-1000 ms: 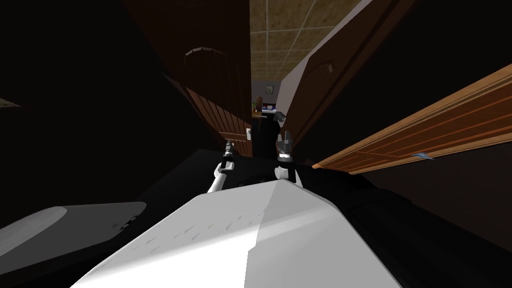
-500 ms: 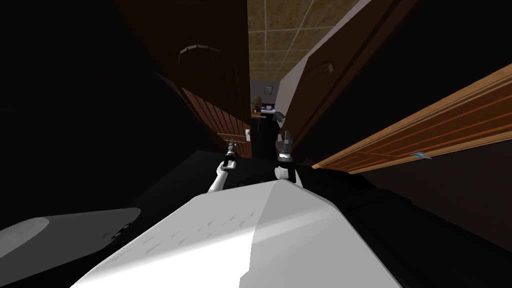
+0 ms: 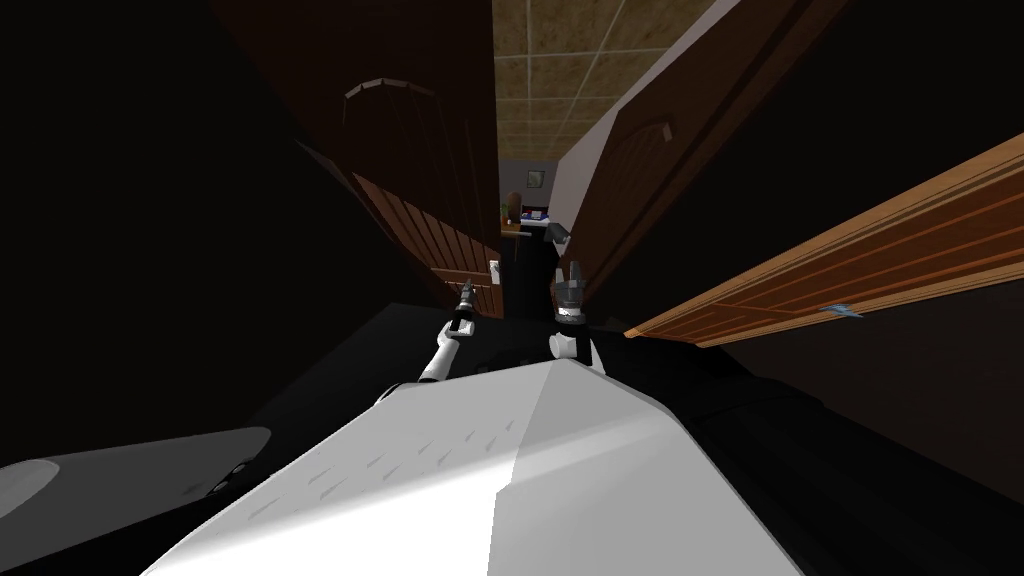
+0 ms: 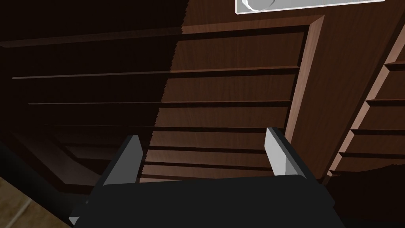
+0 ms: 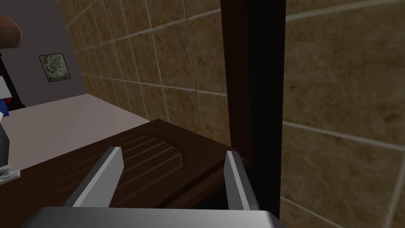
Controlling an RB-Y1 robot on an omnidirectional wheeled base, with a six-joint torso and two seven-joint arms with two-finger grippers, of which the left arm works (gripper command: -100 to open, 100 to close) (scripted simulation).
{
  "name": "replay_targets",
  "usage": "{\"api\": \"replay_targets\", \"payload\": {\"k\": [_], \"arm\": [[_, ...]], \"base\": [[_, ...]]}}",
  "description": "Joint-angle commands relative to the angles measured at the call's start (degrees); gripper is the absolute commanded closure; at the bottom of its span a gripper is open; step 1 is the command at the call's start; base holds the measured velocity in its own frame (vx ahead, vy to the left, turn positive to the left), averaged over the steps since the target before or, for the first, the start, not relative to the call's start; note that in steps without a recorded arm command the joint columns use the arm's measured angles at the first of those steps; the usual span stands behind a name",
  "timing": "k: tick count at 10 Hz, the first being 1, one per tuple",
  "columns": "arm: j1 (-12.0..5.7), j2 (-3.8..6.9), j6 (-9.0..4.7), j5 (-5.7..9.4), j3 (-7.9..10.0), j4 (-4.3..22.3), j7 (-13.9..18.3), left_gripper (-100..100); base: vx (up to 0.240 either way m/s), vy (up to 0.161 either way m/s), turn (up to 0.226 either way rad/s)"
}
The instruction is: Push the door open
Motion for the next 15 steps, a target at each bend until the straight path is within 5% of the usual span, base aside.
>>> {"api": "replay_targets", "payload": {"k": [1,8,15], "arm": [[-0.82,-0.02,-0.64,0.06,0.14,1.7,0.0,-100],[-6.78,-1.53,-0.8,0.11,-0.28,12.3,0.4,-100],[-10.78,-3.02,-0.9,0.14,-0.56,19.3,0.7,-100]], "base": [[0.022,0.0,0.003],[0.064,0.008,-0.031],[0.061,0.005,-0.021]]}}
